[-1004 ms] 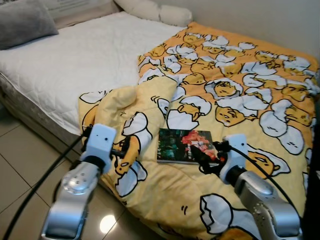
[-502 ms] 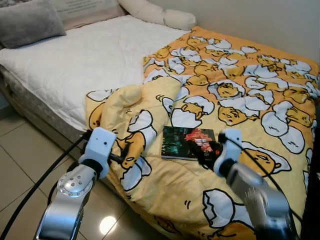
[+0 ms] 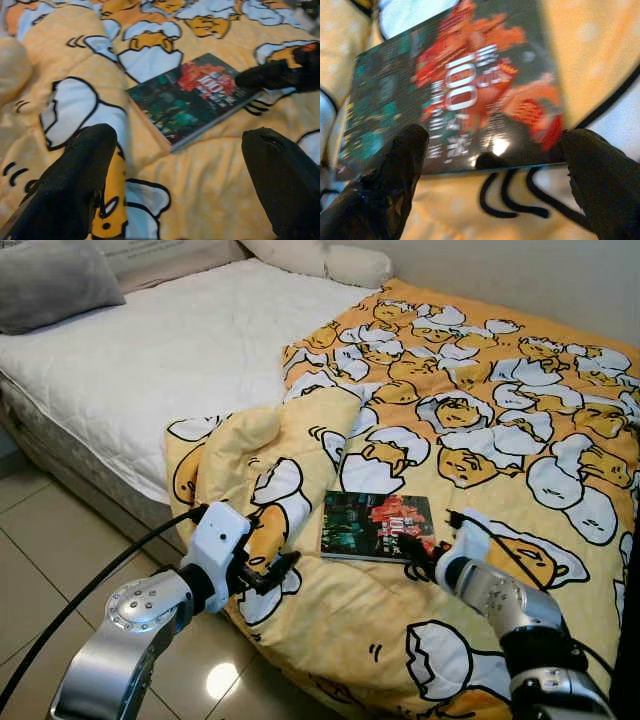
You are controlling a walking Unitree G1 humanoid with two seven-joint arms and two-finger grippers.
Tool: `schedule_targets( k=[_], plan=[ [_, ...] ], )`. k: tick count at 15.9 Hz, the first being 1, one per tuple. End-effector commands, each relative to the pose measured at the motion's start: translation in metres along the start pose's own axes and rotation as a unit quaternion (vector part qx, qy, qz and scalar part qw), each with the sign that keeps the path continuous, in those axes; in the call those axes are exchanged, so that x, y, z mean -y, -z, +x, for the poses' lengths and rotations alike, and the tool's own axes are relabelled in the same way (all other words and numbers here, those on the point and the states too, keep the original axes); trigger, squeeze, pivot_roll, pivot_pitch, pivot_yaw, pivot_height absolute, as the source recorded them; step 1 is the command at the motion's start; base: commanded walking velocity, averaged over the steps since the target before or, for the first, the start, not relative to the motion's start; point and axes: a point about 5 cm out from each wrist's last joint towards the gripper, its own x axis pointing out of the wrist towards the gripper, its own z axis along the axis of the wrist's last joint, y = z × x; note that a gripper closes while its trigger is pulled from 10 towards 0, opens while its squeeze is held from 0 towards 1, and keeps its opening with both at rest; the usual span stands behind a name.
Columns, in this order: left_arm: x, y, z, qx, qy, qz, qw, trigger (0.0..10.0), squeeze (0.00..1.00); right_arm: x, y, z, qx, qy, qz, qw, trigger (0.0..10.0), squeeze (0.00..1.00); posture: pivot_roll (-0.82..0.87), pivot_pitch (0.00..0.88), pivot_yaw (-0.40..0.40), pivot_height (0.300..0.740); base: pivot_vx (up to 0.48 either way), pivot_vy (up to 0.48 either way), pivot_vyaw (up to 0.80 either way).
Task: Clean up the room
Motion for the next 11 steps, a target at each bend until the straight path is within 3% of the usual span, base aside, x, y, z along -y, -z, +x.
schedule_targets(
  k=[1,3,5,7,10,11],
  plan=[
    [0.005,-0.007,0.000,0.005,0.024,0.009,1.000,10.0,1.00,0.008,-0.007,0.000,0.015,0.016,0.007,1.000,10.0,0.00,-0.14,0.000,-0.056,0.740,0.000,0.000,0.00],
    [0.004,-0.006,0.000,0.000,0.037,0.016,0.999,10.0,1.00,0.015,-0.015,0.004,0.045,0.026,0.049,0.997,10.0,0.00,-0.14,0.000,-0.065,0.740,0.000,0.000,0.00],
    [0.004,-0.006,-0.001,-0.003,0.043,0.017,0.999,10.0,1.00,0.015,-0.016,0.006,0.046,0.025,0.062,0.997,10.0,0.00,-0.14,0.000,-0.068,0.740,0.000,0.000,0.00],
    [0.006,-0.006,0.000,-0.003,0.050,0.015,0.999,10.0,1.00,0.005,-0.015,0.010,0.025,-0.013,0.092,0.995,10.0,0.00,-0.15,0.000,-0.067,0.740,0.000,0.000,0.00],
    [0.006,-0.006,0.001,-0.005,0.053,0.017,0.998,10.0,1.00,0.005,-0.007,0.013,0.001,-0.007,0.067,0.998,10.0,0.00,-0.14,0.000,-0.067,0.740,0.000,0.000,0.00],
    [0.005,-0.006,0.000,-0.008,0.053,0.018,0.998,10.0,1.00,0.007,-0.004,0.014,-0.001,-0.007,0.083,0.997,10.0,0.00,-0.14,0.000,-0.069,0.740,0.000,0.000,0.00]
  ],
)
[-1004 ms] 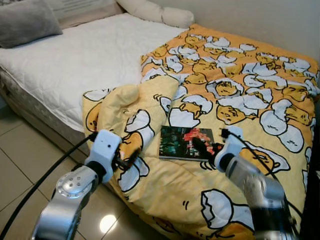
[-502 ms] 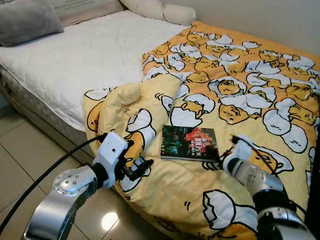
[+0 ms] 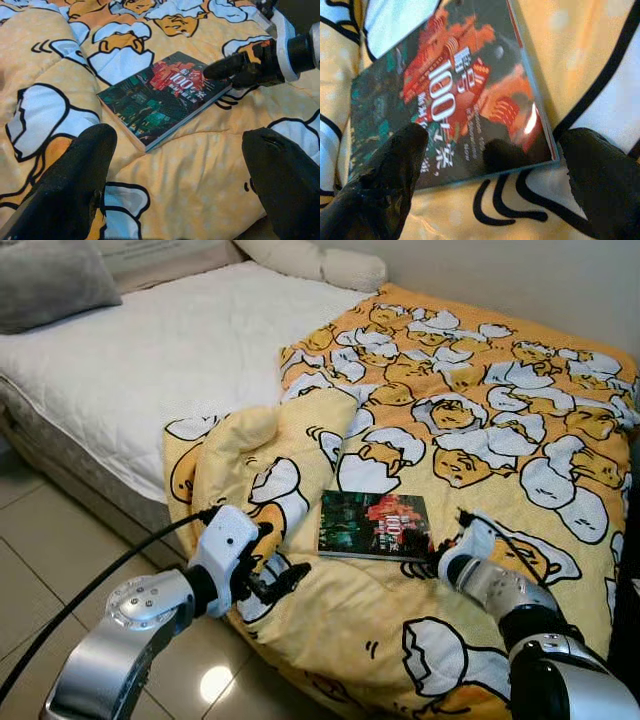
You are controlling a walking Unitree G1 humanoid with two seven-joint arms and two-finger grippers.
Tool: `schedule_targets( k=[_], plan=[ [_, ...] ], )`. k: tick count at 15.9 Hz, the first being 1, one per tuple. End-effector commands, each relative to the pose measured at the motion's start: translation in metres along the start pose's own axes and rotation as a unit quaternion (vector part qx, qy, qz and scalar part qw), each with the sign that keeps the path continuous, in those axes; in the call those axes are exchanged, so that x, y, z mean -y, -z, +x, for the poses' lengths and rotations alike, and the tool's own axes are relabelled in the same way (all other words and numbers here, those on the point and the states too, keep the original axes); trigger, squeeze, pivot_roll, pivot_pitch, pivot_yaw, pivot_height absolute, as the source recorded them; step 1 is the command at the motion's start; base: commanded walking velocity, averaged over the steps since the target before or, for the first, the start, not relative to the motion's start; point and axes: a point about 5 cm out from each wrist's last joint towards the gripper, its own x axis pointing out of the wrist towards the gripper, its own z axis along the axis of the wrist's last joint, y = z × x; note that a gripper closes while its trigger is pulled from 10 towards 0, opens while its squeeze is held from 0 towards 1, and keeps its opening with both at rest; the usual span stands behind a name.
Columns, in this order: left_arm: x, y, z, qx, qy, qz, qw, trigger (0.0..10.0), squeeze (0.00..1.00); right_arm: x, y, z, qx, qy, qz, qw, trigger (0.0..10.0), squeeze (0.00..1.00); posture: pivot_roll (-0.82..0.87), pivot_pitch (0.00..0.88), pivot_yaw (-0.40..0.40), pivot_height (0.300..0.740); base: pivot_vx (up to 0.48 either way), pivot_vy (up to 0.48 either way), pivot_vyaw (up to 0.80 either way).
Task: Clean up the room
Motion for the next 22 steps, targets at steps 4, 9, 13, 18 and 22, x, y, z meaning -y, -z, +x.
schedule_targets(
  k=[4,9,13,18,22],
  plan=[
    [0.002,0.002,-0.002,-0.013,0.007,0.007,1.000,10.0,1.00,0.007,0.008,0.001,-0.022,0.016,-0.038,0.999,10.0,0.00,-0.13,0.009,-0.071,0.740,0.000,0.000,0.00],
    [0.003,0.002,-0.003,-0.016,0.005,0.013,1.000,10.0,1.00,-0.003,0.025,0.005,-0.042,-0.024,0.008,0.999,10.0,0.00,-0.10,0.015,-0.088,0.740,0.000,0.000,0.00],
    [0.001,0.002,-0.006,-0.013,-0.004,0.013,1.000,10.0,1.00,-0.024,0.020,0.009,-0.013,-0.066,0.066,0.996,10.0,0.00,-0.10,0.015,-0.095,0.740,0.000,0.000,0.00],
    [0.001,0.001,-0.003,-0.010,-0.010,0.013,1.000,10.0,1.00,-0.030,0.005,0.010,0.038,-0.071,0.084,0.993,10.0,0.00,-0.10,0.009,-0.088,0.740,0.000,0.000,0.00],
    [-0.003,-0.002,-0.001,-0.003,-0.017,0.017,1.000,10.0,1.00,-0.030,-0.010,0.008,0.084,-0.078,0.167,0.979,10.0,0.00,-0.10,0.012,-0.081,0.740,0.000,0.000,0.00]
  ],
)
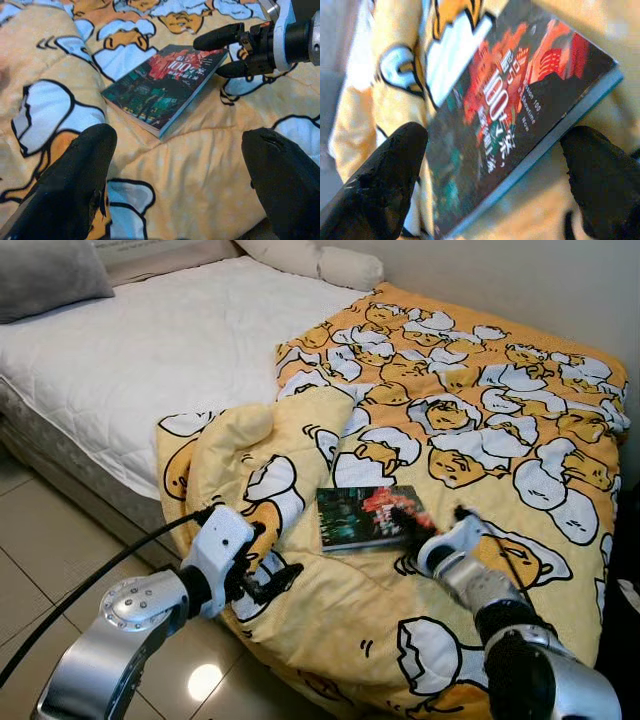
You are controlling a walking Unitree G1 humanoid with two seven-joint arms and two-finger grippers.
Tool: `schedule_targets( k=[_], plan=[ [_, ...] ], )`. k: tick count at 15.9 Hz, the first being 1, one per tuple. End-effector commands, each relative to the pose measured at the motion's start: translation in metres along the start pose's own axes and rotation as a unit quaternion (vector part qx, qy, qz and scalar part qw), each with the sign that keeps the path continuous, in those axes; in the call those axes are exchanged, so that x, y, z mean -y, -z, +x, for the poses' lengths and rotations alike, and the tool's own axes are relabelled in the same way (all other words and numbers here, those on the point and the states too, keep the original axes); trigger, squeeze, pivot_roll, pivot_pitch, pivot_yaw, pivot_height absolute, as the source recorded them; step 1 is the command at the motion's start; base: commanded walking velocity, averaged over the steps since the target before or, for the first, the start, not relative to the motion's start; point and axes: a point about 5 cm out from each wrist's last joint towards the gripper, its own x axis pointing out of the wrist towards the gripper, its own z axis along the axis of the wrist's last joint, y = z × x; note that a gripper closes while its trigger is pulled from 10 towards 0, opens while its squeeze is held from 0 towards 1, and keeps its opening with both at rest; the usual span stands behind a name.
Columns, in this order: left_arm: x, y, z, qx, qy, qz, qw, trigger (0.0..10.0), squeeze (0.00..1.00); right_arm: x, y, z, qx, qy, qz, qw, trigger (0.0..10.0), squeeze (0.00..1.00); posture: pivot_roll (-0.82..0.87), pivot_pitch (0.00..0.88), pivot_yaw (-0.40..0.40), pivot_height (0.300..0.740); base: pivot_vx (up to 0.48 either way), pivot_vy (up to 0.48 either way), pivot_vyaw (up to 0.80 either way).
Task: Clean up the room
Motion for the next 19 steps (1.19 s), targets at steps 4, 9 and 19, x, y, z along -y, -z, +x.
schedule_targets(
  k=[4,9,19],
  plan=[
    [-0.001,-0.003,0.000,0.011,-0.011,0.001,1.000,10.0,1.00,-0.006,0.008,0.004,0.009,0.000,0.056,0.998,10.0,0.00,-0.06,0.035,-0.090,0.740,0.000,0.000,0.00],
    [0.000,-0.005,-0.002,0.017,-0.024,-0.005,1.000,10.0,1.00,-0.018,0.021,0.010,0.000,-0.007,0.087,0.996,10.0,0.00,-0.02,0.063,-0.094,0.740,0.000,0.000,0.00],
    [0.005,-0.007,-0.011,0.011,-0.030,-0.006,0.999,10.0,1.00,-0.024,0.036,0.014,0.034,0.003,0.133,0.991,10.0,0.00,0.04,0.165,-0.063,0.740,0.000,0.000,0.00]
  ],
)
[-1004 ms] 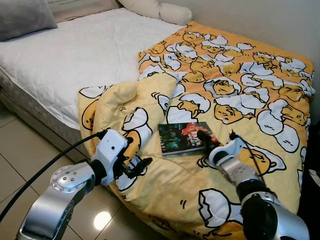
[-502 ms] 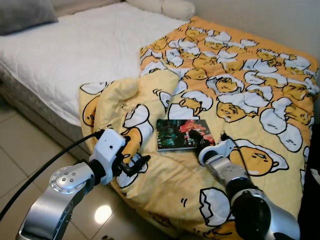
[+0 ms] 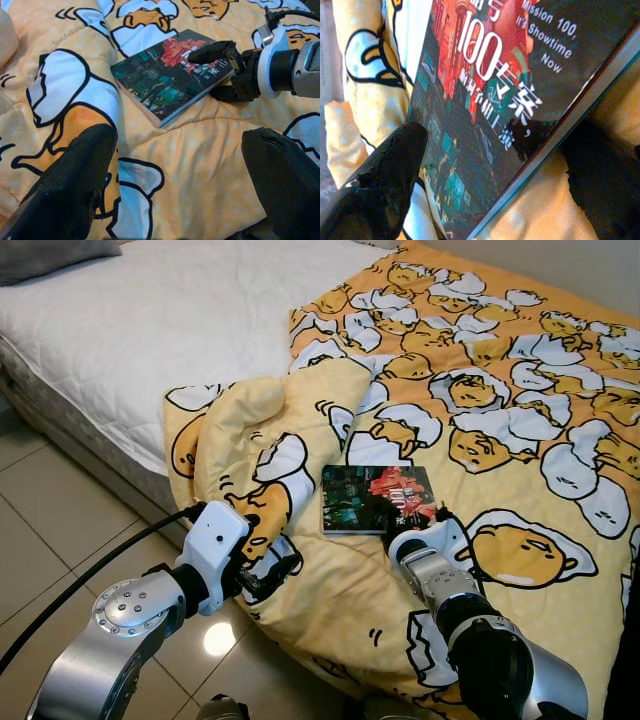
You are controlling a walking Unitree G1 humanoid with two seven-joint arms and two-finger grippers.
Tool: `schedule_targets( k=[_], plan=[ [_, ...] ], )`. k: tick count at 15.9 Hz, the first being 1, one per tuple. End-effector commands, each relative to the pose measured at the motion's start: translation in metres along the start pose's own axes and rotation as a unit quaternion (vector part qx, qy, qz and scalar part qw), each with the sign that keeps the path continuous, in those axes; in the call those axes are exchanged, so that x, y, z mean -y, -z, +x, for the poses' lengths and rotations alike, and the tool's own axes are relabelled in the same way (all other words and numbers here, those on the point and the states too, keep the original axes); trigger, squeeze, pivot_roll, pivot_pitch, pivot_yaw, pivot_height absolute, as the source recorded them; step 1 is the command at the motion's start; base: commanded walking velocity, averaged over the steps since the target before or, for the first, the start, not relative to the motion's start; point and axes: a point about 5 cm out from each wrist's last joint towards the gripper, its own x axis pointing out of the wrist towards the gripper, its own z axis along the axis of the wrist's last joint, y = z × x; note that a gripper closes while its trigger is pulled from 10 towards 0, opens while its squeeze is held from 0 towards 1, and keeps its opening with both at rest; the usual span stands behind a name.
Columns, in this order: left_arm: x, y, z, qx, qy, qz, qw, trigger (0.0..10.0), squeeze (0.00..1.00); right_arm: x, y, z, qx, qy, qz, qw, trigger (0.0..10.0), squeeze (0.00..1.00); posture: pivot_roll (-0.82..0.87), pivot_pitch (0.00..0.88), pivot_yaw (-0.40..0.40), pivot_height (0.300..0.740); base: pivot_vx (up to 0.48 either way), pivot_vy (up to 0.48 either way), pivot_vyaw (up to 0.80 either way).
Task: Clean up the room
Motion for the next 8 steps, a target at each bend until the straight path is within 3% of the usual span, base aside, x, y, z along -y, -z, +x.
schedule_targets(
  k=[1,4,8],
  plan=[
    [0.002,-0.002,-0.002,0.002,0.003,0.002,1.000,10.0,1.00,-0.012,-0.002,0.002,0.011,-0.033,0.024,0.999,10.0,0.00,0.04,0.148,-0.069,0.740,0.000,0.000,0.00],
    [0.003,0.000,-0.001,0.002,0.004,0.001,1.000,10.0,1.00,-0.034,-0.012,0.006,0.033,-0.079,0.040,0.996,10.0,0.00,0.04,0.129,-0.079,0.740,0.000,0.000,0.00],
    [0.002,0.001,-0.003,0.000,0.000,0.000,1.000,10.0,1.00,-0.043,-0.013,0.008,0.036,-0.082,0.033,0.995,10.0,0.00,0.06,0.134,-0.079,0.740,0.000,0.000,0.00]
  ],
)
